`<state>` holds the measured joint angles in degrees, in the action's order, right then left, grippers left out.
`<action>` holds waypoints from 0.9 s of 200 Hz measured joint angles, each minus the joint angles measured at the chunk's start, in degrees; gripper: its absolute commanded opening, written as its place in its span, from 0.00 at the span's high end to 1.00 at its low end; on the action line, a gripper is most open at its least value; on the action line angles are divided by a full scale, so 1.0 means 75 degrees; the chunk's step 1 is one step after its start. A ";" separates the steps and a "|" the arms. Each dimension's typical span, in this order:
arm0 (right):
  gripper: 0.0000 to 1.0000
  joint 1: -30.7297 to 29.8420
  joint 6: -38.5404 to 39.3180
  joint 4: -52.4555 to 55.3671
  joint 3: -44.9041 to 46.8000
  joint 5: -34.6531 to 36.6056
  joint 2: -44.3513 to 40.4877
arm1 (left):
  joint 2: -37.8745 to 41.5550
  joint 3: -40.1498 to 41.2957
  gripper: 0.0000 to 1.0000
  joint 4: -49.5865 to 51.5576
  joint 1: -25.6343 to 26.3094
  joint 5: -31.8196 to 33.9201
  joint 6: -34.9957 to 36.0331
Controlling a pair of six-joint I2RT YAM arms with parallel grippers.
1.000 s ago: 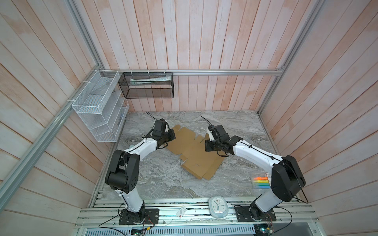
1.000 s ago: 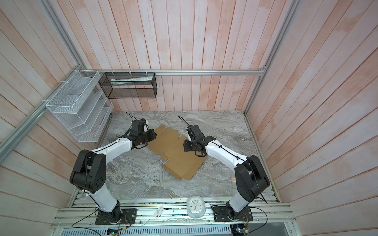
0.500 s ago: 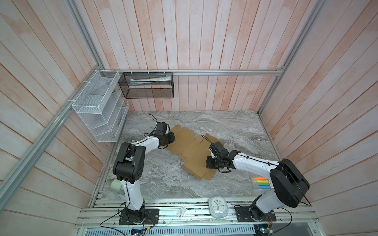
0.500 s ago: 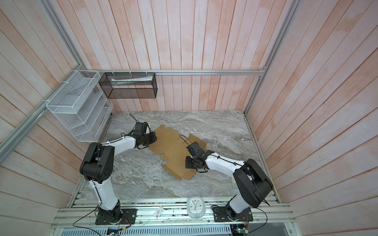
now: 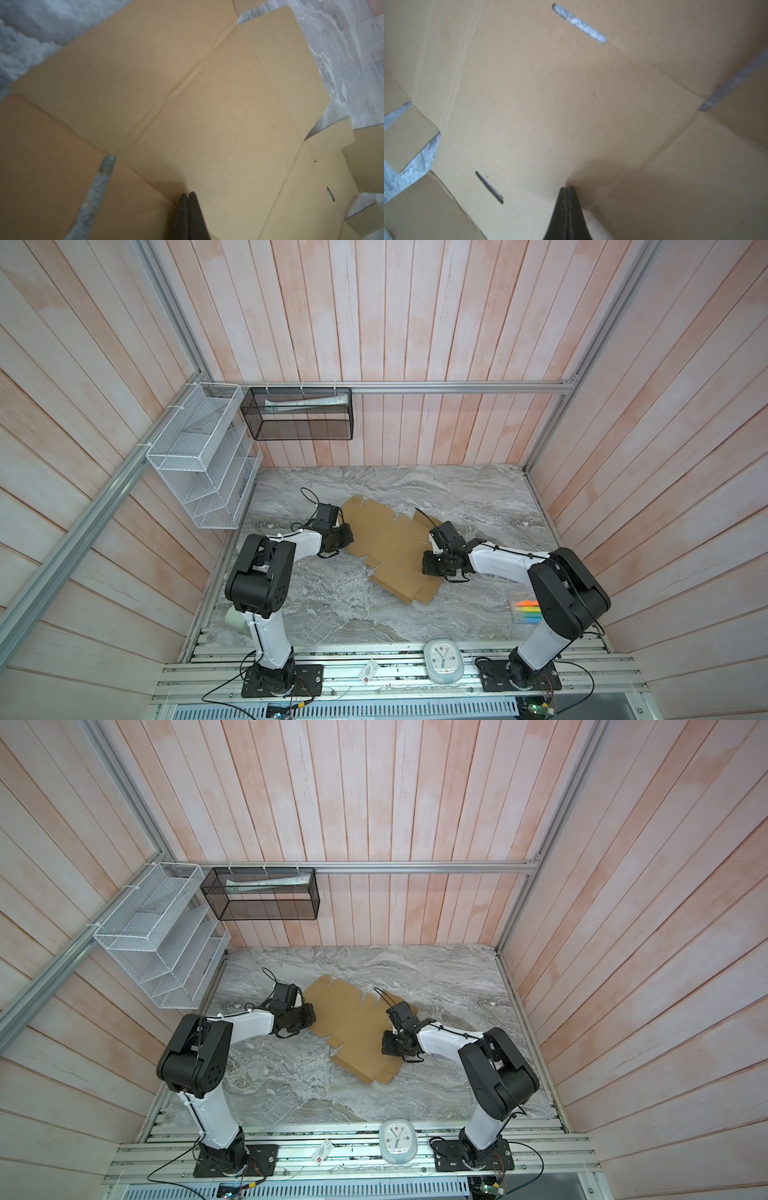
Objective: Assemble paper box
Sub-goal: Rotate the paper box at the center of the table.
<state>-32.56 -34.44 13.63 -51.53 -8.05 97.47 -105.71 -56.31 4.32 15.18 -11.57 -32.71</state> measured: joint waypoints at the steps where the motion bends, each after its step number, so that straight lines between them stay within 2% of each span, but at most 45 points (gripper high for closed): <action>1: 1.00 0.0017 0.0017 -0.0009 -0.0015 0.0000 0.0017 | 0.0017 0.0023 1.00 -0.0003 0.0009 0.0006 -0.0009; 47: 1.00 0.0702 0.0702 -0.0137 -0.0635 -0.0163 0.0615 | 0.0522 0.0664 1.00 -0.0122 0.0405 0.0163 -0.0248; 126: 1.00 0.1798 0.2133 -0.0064 -0.2270 -0.0105 0.1845 | 0.1591 0.1515 1.00 0.0000 0.1574 0.0213 -0.0970; 148: 1.00 0.1853 0.2346 0.0122 -0.2436 0.0006 0.1842 | 0.1848 0.1515 1.00 -0.0003 0.1769 0.0213 -0.1084; 180: 1.00 0.1679 0.2393 0.0443 -0.2331 0.0236 0.1346 | 0.2098 0.1335 1.00 0.0172 0.1684 0.0332 -0.1061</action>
<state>-19.97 -16.49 16.95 -69.01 -6.28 107.57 -89.97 -46.30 5.61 27.81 -9.08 -40.66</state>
